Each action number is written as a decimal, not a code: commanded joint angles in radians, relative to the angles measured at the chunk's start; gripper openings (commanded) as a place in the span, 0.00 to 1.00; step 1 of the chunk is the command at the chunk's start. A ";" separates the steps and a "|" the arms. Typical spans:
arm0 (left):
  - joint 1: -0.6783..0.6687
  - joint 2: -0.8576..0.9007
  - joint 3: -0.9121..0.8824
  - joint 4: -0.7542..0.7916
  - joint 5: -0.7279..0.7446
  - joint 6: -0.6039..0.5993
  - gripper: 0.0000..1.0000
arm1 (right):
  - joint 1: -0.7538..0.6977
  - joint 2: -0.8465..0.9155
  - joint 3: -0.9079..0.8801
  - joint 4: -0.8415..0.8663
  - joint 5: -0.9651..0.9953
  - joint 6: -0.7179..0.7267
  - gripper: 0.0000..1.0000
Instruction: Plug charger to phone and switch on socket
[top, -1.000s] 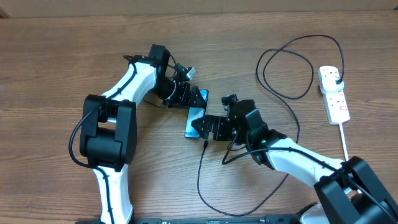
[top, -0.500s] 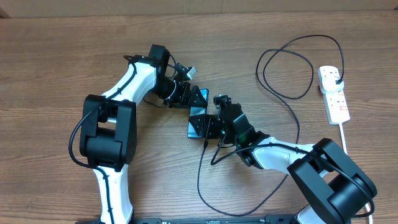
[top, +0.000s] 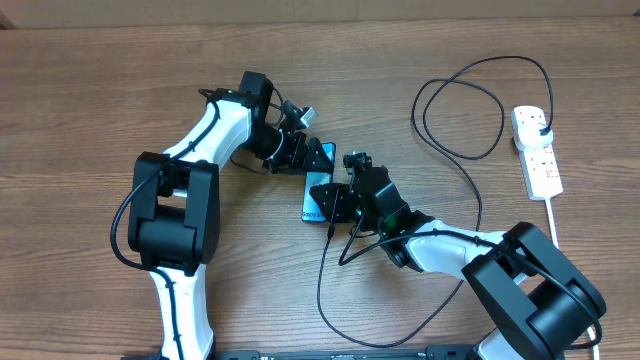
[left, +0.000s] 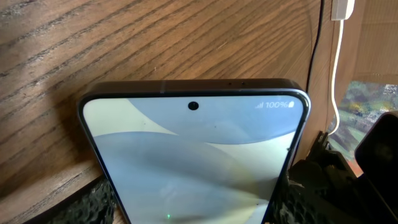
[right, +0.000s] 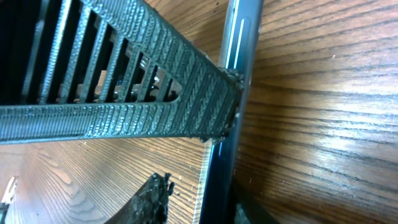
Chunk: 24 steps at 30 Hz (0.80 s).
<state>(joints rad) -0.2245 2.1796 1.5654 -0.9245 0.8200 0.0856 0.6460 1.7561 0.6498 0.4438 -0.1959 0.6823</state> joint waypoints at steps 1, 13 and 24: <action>0.002 0.008 0.001 -0.001 0.045 0.024 0.76 | 0.000 0.006 0.018 0.004 -0.007 -0.002 0.28; 0.002 0.008 0.001 0.029 0.055 0.022 0.90 | -0.017 -0.004 0.018 0.044 -0.092 0.003 0.04; 0.035 0.008 0.001 -0.035 0.494 0.284 0.90 | -0.218 -0.034 0.018 0.132 -0.511 0.231 0.04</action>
<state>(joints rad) -0.2111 2.1796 1.5646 -0.9264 1.0668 0.1921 0.4664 1.7569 0.6498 0.5613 -0.5446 0.8463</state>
